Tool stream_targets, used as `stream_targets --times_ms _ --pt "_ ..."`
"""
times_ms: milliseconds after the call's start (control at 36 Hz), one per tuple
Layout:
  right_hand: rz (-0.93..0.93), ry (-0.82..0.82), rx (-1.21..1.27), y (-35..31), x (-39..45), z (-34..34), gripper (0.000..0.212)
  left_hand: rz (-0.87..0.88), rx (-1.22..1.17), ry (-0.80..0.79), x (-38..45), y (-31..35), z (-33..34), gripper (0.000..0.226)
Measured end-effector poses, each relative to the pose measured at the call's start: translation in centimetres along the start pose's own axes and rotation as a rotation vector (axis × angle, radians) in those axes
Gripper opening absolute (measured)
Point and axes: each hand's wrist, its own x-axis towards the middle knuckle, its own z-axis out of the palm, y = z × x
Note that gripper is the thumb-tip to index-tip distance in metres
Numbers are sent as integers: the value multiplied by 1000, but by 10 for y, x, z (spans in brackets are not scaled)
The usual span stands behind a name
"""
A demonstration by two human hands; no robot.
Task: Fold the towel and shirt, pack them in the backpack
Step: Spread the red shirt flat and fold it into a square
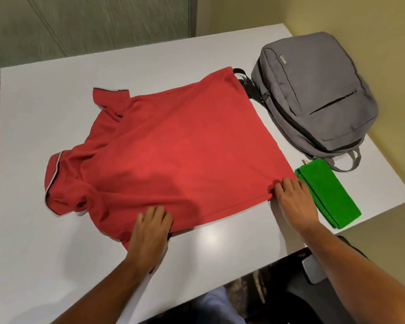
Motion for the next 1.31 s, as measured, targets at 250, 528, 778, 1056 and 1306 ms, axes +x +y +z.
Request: stream_targets --times_ms 250,528,778,1056,1306 --pt "30 -172 -57 -9 1 -4 26 -154 -42 11 -65 -46 10 30" --pt "-58 -143 110 -95 32 -56 26 -219 -280 144 -76 -17 -7 6" --pt "-479 50 481 -219 29 -48 65 -487 -332 236 -86 -17 -7 13" --pt "-470 -33 477 -237 25 -14 68 -1214 -906 322 -43 -57 -10 40" --pt "-470 -18 529 -234 24 -14 67 -1391 -1417 392 -48 -58 -15 33"
